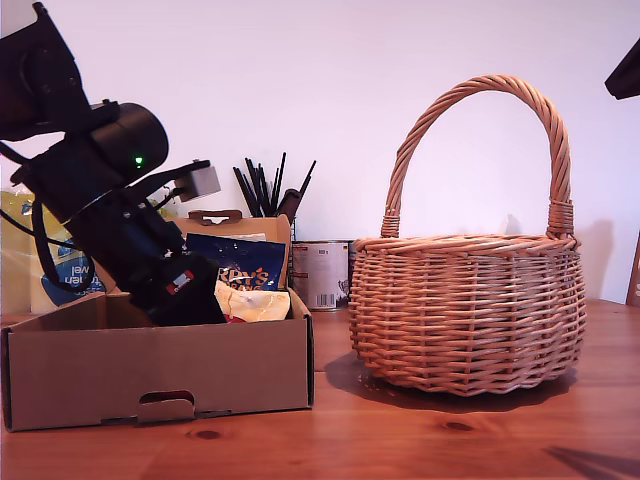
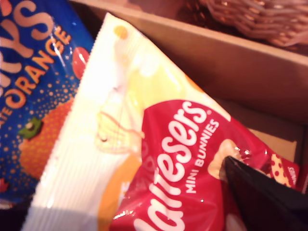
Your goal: Move the bags of Easter eggs from the cardboard box on the left into the woven basket on the right side.
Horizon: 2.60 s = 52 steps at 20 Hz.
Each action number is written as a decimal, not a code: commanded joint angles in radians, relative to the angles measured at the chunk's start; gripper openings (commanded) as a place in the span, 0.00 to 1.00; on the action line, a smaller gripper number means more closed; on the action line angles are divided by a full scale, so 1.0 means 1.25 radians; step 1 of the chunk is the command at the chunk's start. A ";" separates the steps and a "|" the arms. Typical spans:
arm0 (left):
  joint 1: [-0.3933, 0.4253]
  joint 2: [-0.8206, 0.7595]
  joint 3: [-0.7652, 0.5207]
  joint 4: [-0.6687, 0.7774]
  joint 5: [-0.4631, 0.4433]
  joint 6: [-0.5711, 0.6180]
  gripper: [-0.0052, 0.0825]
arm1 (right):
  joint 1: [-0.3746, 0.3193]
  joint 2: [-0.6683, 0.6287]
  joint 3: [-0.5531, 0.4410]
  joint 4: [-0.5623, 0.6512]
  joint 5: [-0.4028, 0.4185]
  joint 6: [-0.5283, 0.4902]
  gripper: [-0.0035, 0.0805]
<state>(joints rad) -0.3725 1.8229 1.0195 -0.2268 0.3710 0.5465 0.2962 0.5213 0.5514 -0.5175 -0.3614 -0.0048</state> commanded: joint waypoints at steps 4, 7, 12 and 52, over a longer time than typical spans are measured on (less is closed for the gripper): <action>-0.008 0.090 -0.064 -0.073 -0.049 -0.005 0.52 | 0.004 0.000 0.009 0.004 -0.005 -0.002 0.03; -0.011 0.090 -0.061 -0.074 -0.041 -0.005 0.22 | 0.004 0.000 0.009 0.004 -0.005 -0.002 0.03; -0.011 0.080 0.012 -0.163 -0.040 -0.006 0.18 | 0.004 0.000 0.009 0.004 -0.005 -0.002 0.03; -0.317 0.131 0.300 0.229 -0.095 -0.269 0.14 | 0.004 -0.001 0.011 0.006 -0.005 -0.002 0.03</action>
<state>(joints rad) -0.7609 1.9633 1.4090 0.0399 0.2573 0.2047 0.2966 0.5209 0.5514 -0.5163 -0.3614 -0.0048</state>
